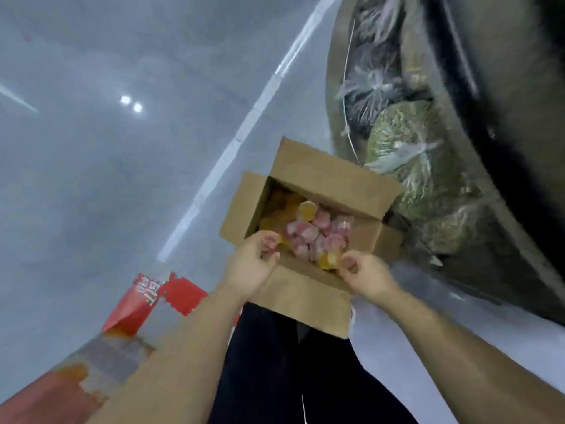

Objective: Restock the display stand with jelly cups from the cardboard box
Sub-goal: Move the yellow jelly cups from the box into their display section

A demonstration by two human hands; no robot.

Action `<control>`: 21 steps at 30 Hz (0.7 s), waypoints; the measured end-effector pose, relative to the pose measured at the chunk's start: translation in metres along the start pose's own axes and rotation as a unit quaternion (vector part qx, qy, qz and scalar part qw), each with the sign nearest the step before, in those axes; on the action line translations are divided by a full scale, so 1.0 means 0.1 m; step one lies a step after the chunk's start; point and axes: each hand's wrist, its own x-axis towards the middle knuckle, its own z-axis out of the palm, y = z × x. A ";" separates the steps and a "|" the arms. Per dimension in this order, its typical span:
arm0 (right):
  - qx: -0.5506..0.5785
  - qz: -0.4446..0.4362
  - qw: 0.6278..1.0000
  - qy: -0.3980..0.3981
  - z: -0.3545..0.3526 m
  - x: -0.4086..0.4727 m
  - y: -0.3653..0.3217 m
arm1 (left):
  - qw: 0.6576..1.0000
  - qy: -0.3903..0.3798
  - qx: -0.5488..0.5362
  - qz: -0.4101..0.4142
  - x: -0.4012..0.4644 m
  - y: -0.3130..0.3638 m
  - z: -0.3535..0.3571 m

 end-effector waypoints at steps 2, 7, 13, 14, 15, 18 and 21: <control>-0.072 -0.016 0.997 0.002 0.19 0.49 0.12 | 0.999 -0.015 0.035 -0.022 0.44 -0.33 0.24; -0.134 -0.090 0.985 0.068 0.52 1.41 0.18 | 0.979 -0.063 0.180 -0.066 1.41 -0.68 0.57; 0.035 0.020 0.993 0.110 0.76 2.24 -0.14 | 0.938 -0.068 0.322 -0.108 1.96 -0.91 0.80; 0.054 0.048 0.989 0.126 0.78 2.33 -0.16 | 0.934 -0.055 0.334 -0.117 2.00 -0.93 0.84; 0.060 0.066 0.986 0.143 0.78 2.38 -0.18 | 0.929 -0.046 0.346 -0.119 2.03 -0.93 0.86; 0.099 0.064 0.983 0.140 0.80 2.35 -0.12 | 0.934 -0.026 0.338 -0.111 2.03 -0.94 0.82; 0.261 0.041 0.958 0.107 0.76 2.03 0.05 | 0.957 -0.017 0.277 -0.083 1.87 -0.90 0.75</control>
